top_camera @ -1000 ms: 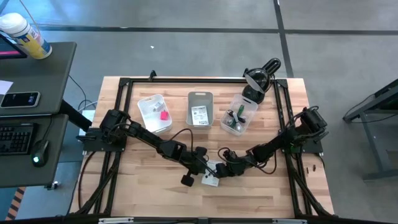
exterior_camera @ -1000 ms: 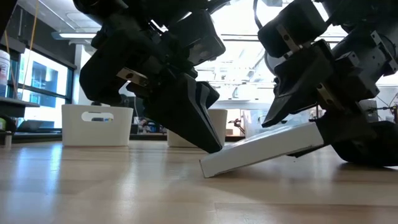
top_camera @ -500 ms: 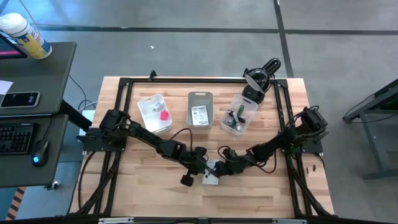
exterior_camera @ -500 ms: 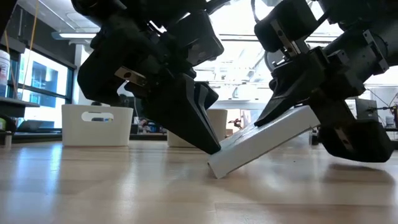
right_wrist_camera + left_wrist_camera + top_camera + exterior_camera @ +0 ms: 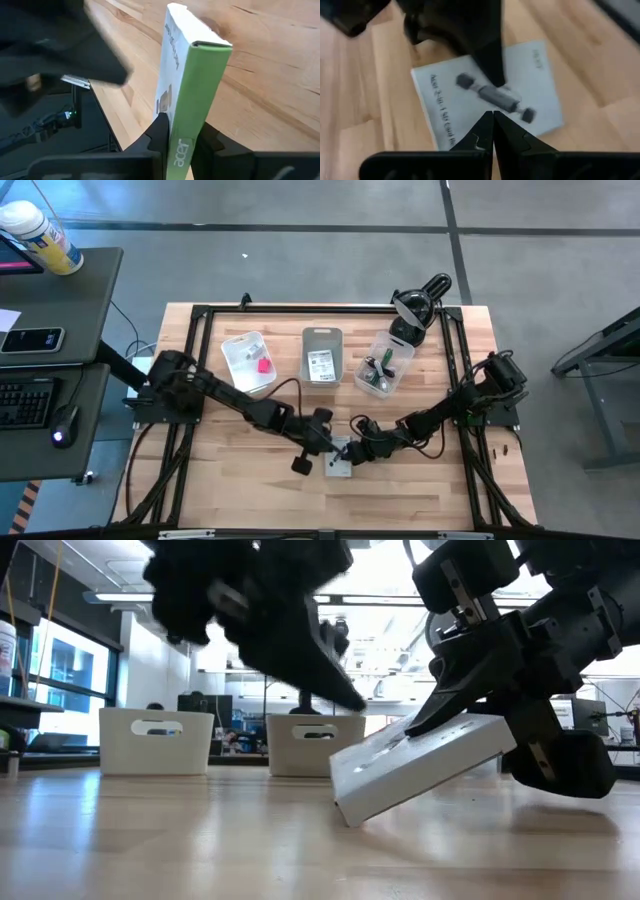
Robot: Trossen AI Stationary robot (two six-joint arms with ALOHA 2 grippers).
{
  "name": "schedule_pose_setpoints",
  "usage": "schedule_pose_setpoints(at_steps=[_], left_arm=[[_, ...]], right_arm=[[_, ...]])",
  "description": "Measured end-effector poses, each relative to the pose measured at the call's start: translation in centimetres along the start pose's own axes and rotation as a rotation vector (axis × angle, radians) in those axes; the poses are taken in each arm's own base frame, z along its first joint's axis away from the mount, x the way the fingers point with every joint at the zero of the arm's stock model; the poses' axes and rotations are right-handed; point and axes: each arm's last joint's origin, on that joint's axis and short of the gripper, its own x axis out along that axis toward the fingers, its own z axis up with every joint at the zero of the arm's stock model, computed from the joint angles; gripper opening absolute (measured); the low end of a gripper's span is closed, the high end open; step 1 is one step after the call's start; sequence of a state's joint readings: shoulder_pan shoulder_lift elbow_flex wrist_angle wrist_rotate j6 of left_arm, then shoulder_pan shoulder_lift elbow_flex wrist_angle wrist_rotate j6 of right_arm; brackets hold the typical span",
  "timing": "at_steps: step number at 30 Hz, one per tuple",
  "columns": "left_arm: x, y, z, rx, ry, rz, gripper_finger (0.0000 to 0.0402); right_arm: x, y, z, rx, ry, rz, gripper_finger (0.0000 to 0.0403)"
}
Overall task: Pick and place items into bin
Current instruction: Put the white card reader box into the gray bin
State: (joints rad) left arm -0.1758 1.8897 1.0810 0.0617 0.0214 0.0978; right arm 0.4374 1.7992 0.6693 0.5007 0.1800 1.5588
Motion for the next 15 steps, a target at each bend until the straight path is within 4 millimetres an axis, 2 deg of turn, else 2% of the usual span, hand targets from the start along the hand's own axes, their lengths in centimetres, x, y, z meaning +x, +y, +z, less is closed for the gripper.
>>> schedule_pose_setpoints(at_steps=[7, 15], left_arm=[[-2.6, 0.1, 1.7, 0.006, -0.058, 0.001, 0.0000], [-7.4, 0.4, 3.8, 0.032, -0.123, 0.087, 0.0000]], right_arm=[[0.0, 0.0, 0.0, -0.018, -0.004, -0.002, 0.0053], [0.0, 0.0, 0.0, -0.043, -0.006, 0.006, 0.0043]])
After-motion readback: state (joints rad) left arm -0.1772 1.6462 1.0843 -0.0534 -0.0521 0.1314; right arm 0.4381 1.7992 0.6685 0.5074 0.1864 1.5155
